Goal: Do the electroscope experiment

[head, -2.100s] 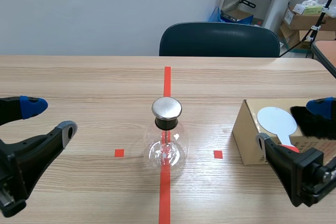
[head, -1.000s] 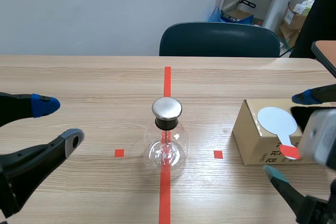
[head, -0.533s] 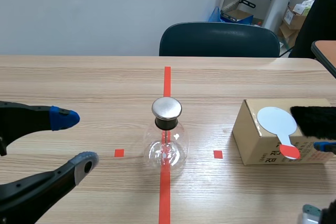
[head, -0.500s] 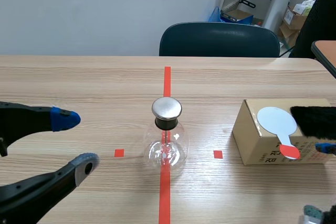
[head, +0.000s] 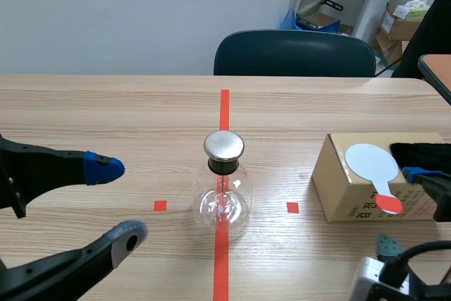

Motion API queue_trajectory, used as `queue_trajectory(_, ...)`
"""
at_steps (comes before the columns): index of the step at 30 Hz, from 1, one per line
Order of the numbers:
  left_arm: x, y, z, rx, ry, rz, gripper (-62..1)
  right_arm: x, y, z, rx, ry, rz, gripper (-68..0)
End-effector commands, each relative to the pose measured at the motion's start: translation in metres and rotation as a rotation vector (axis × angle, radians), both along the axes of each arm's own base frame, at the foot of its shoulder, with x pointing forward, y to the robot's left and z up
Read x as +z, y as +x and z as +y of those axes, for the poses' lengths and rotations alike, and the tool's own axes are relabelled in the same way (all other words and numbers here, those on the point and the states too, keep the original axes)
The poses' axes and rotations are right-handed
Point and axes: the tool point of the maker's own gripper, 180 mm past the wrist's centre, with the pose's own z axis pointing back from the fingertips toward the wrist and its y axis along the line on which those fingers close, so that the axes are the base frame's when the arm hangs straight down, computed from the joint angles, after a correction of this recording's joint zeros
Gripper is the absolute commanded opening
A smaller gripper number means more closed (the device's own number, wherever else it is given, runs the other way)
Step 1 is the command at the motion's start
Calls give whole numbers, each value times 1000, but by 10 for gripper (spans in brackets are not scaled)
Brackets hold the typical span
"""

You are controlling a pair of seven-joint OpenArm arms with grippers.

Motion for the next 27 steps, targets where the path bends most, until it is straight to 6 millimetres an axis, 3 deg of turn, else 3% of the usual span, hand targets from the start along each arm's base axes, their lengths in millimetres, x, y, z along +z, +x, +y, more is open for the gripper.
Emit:
queue_trajectory(1, 11, -1, -5, -10, -40, -17, -204, 8, 9, -3, -3, -9, -35, 4)
queue_trajectory(18, 11, -1, -5, -10, -37, -16, -204, 10, 35, -5, -17, -9, -82, 4)
queue_trajectory(27, 11, -1, -5, -10, -37, -16, -204, 10, 35, -1, 6, -13, -80, 4)
